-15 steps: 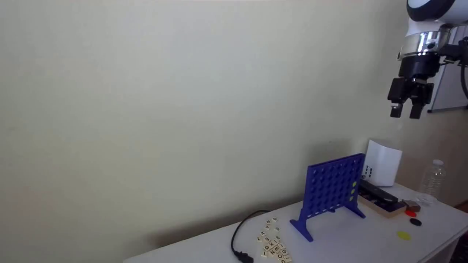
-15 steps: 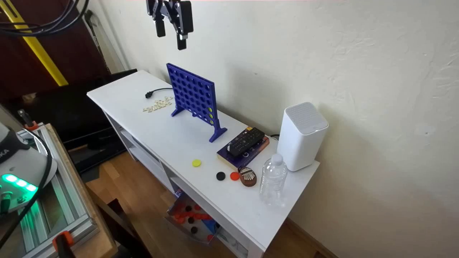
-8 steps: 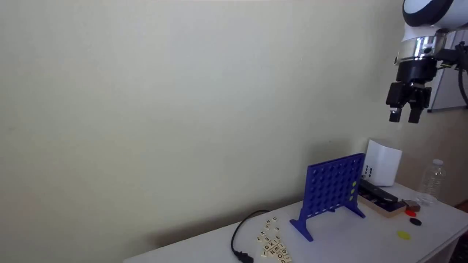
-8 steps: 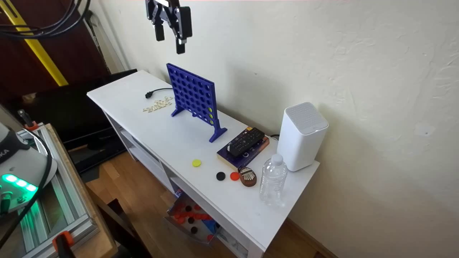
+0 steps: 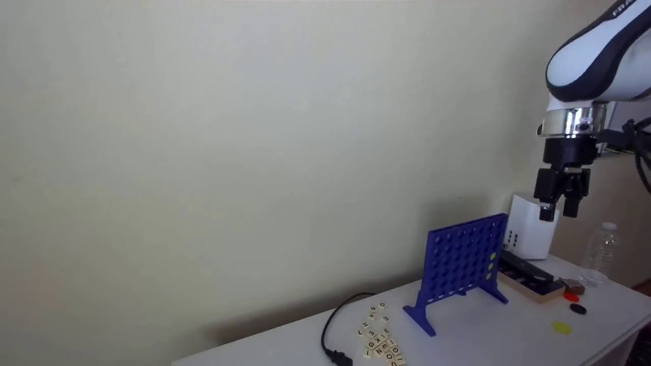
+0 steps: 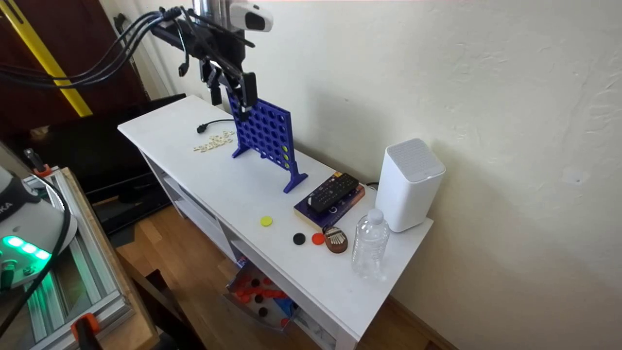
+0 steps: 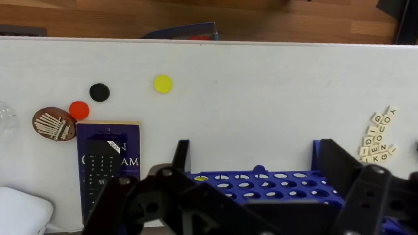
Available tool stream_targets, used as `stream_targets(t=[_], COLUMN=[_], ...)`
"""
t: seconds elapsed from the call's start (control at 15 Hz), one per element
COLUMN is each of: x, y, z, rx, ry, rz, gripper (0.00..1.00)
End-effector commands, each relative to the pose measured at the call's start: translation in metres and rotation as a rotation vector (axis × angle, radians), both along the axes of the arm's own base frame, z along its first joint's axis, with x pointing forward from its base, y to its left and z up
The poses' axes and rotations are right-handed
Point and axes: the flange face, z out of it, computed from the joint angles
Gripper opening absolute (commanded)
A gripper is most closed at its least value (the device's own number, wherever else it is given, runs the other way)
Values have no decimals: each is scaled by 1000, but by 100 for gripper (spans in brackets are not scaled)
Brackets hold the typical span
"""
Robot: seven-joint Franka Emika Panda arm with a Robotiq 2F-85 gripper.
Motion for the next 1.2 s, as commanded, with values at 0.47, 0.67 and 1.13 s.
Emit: stream_targets(t=[0.47,0.67,1.13], x=[-12,-18,-15], y=[-17,-14,-9], z=[-103,-102,-103], rx=[-32,-35,-31], ry=[-87,-67,-65], rz=[159,151,148], gripper=[100,100,100])
